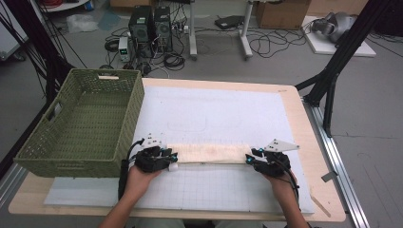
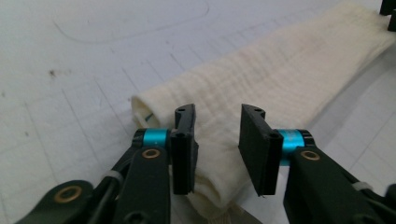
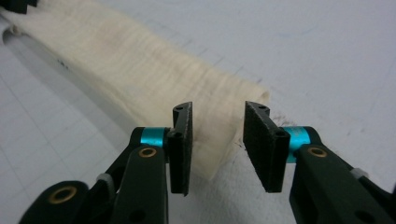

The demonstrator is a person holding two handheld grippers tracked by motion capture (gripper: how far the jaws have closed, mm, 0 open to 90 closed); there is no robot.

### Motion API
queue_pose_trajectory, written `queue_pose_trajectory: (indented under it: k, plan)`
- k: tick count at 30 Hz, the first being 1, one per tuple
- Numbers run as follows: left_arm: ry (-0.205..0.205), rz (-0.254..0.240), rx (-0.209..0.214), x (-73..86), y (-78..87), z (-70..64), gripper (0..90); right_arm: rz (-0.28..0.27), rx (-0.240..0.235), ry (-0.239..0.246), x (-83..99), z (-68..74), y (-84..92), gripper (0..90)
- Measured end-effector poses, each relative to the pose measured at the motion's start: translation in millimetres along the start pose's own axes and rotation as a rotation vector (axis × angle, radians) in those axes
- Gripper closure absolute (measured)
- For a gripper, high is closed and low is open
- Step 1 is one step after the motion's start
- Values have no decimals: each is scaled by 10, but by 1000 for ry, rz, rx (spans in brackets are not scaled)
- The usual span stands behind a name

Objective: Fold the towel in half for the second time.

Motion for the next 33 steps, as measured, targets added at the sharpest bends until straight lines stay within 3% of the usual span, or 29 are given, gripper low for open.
queue_pose_trajectory:
  k: [4, 8, 14, 21, 33]
  plan:
    - [24, -92, -6, -82, 113, 49, 499, -54, 43, -30, -30, -69, 136, 474]
    - [30, -172, -5, -142, 213, 85, 404, -106, 80, -67, -24, -131, 311, 401]
    - [39, -225, -32, -194, 285, 106, 175, -109, 136, -72, 51, -165, 451, 310]
    - [38, -270, -22, -234, 405, 128, 176, -110, 214, -60, 86, -182, 505, 220]
    - [15, -262, -13, -214, 392, 117, 180, -123, 200, -72, 73, -199, 476, 136]
Point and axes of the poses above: each handheld gripper's, and its own axes: y roughly backward along the jaws, x roughly out of its underside, z roughly to its left, the point moved 3 cm from there along -y, roughly forward along the jaws, and after that the axes turned 5 degrees about z, right-handed, at the moved point
